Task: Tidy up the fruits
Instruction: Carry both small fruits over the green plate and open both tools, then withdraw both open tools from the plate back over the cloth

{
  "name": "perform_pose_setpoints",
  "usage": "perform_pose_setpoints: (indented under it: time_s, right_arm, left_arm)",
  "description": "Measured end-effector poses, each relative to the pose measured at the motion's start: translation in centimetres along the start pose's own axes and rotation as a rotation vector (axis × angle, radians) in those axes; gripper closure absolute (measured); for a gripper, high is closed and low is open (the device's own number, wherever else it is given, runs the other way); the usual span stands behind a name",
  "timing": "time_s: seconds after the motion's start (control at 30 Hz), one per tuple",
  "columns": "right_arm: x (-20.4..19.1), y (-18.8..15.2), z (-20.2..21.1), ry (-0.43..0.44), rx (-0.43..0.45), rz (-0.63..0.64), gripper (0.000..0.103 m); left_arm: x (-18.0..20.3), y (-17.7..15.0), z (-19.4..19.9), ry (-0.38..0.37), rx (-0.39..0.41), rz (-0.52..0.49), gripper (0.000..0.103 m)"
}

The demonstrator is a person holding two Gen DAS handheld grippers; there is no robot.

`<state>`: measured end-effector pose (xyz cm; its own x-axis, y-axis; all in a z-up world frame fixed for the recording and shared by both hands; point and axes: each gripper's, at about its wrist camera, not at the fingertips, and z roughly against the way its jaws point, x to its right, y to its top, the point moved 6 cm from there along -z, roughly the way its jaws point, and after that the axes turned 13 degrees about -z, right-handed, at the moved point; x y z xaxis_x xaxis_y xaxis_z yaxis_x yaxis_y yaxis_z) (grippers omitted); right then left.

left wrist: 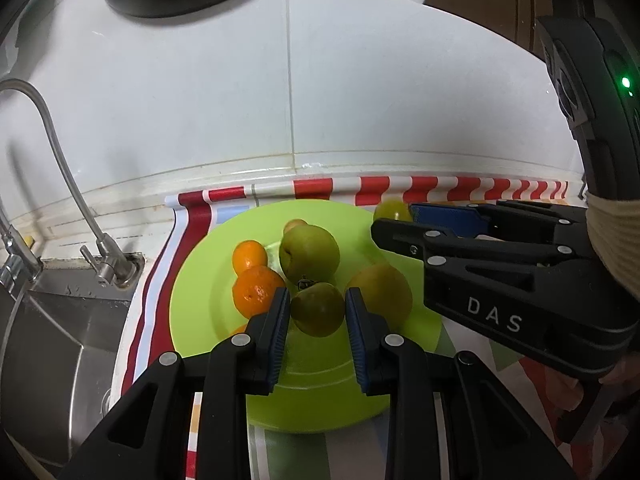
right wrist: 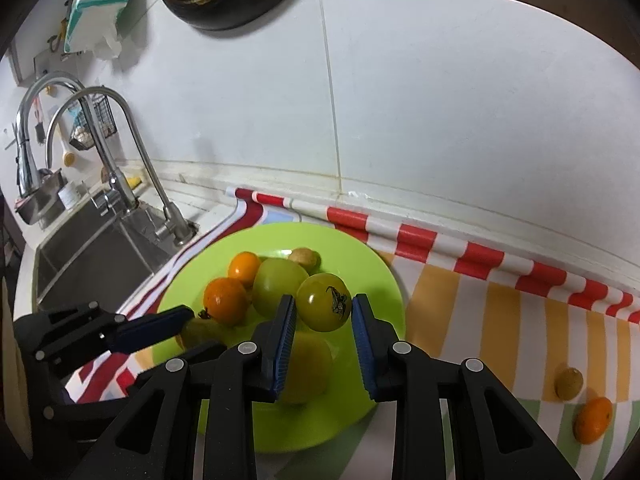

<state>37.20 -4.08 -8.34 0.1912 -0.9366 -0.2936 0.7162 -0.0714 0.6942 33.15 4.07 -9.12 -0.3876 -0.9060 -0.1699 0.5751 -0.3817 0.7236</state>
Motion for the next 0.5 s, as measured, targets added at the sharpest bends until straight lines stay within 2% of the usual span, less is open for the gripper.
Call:
perform_pose_setpoints:
  time_s: [0.1, 0.5]
  right_arm:
    - [0.0, 0.2, 0.1, 0.003, 0.005, -0.003, 0.069]
    - [0.8, -1.3, 5.1, -0.032, 0.073, -0.04, 0.068]
  left_arm:
    - [-0.3, 0.2, 0.4, 0.016, 0.013, 0.003, 0.067]
    - [0.0, 0.2, 4.0, 0.033, 0.067, 0.01, 0.067]
